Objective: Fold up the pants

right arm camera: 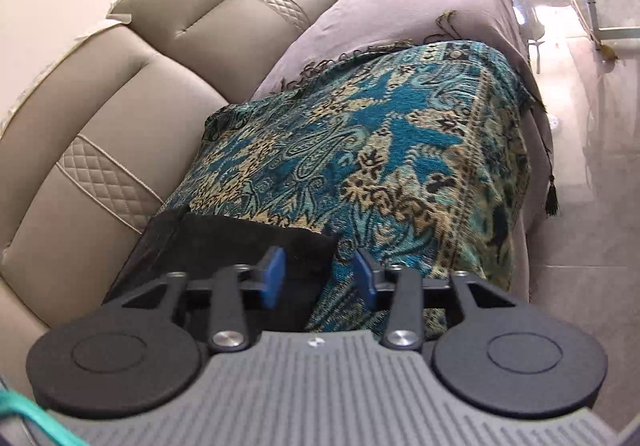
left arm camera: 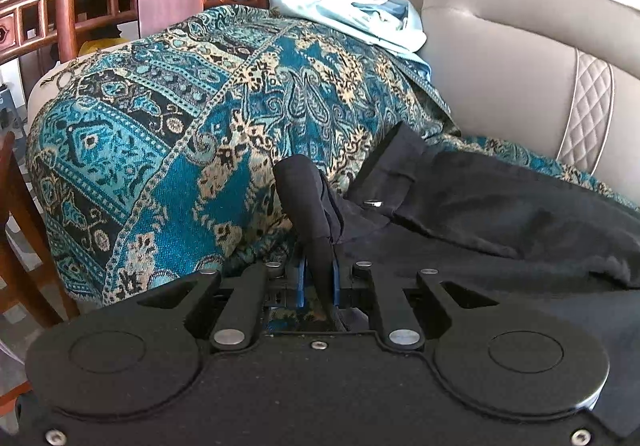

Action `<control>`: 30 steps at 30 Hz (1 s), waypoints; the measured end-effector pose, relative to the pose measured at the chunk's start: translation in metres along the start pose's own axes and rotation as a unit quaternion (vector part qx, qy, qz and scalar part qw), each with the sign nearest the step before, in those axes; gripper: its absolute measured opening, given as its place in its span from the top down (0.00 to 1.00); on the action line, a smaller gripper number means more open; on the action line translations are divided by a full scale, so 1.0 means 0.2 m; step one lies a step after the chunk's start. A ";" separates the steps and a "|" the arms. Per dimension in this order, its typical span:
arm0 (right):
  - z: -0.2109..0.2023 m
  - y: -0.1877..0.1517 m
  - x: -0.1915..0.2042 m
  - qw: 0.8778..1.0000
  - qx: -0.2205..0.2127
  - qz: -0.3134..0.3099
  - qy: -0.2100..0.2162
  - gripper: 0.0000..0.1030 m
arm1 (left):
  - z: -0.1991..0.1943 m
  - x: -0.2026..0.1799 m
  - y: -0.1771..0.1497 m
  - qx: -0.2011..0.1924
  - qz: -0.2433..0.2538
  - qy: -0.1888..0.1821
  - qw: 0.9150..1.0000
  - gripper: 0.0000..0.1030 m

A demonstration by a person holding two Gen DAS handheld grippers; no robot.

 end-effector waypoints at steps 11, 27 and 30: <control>0.14 -0.05 0.30 0.978 -0.006 -0.193 -0.074 0.85 | 0.01 -0.01 0.01 0.008 0.016 0.008 1.000 0.87; -0.14 0.05 0.26 0.968 -0.100 -0.203 -0.106 0.93 | -0.17 -0.01 0.13 -0.019 0.066 -0.011 0.998 0.88; -0.16 0.07 0.25 0.969 -0.100 -0.196 -0.108 0.93 | -0.18 0.01 0.14 -0.014 0.067 -0.016 0.997 0.87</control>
Point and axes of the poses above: each gripper's, at about its wrist camera, not at the fingertips, and z roughly the way its jaws point, x to its left, y to its top, the point moved 1 cm from there along z, roughly the way its jaws point, and after that the axes turned 3 degrees about -z, right-handed, at the moved point
